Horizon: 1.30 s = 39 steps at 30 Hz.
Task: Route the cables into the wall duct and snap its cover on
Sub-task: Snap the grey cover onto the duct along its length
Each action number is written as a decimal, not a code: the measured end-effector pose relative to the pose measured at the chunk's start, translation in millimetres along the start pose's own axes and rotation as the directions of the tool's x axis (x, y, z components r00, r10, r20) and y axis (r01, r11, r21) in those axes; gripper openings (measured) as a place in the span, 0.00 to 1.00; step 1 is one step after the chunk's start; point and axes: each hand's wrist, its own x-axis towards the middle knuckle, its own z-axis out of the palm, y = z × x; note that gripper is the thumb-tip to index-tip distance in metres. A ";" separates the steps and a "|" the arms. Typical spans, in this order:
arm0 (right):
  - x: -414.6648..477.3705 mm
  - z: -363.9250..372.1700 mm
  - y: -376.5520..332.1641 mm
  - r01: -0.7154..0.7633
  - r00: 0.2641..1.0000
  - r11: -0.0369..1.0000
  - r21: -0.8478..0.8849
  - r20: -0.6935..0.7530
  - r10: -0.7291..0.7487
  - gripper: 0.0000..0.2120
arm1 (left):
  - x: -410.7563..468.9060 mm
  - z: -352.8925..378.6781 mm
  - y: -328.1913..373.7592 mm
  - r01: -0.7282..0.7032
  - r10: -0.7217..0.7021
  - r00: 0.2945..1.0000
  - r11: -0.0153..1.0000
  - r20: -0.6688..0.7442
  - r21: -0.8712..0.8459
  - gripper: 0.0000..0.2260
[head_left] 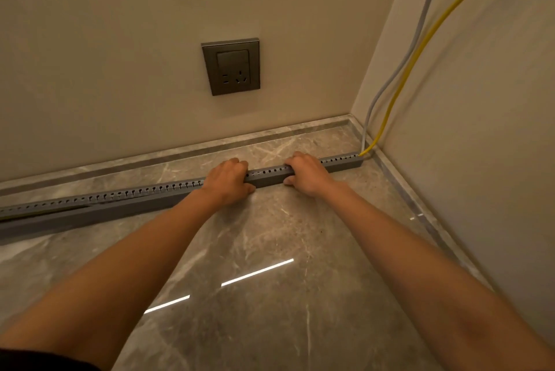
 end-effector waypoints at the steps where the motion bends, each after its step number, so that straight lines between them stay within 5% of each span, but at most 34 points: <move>1: 1.1 1.9 -8.5 0.017 1.000 0.999 0.029 0.004 -0.017 0.15 | -3.8 -1.8 -7.7 0.019 -0.019 1.000 1.000 0.003 -0.006 0.17; 15: 8.9 17.8 -67.3 0.133 0.991 0.991 0.006 0.005 -0.133 0.18 | -18.3 -1.0 -40.3 -0.033 0.035 0.999 0.991 -0.018 0.129 0.16; 29: 9.8 12.5 -85.5 0.071 0.997 0.997 -0.011 0.043 -0.070 0.16 | -24.3 -4.3 -68.3 -0.015 0.013 0.999 0.997 -0.036 -0.069 0.15; 39: 13.9 18.6 -108.4 0.171 0.985 0.985 -0.001 0.027 -0.171 0.15 | -37.0 -8.4 -89.4 0.038 -0.037 0.999 0.999 -0.027 0.023 0.14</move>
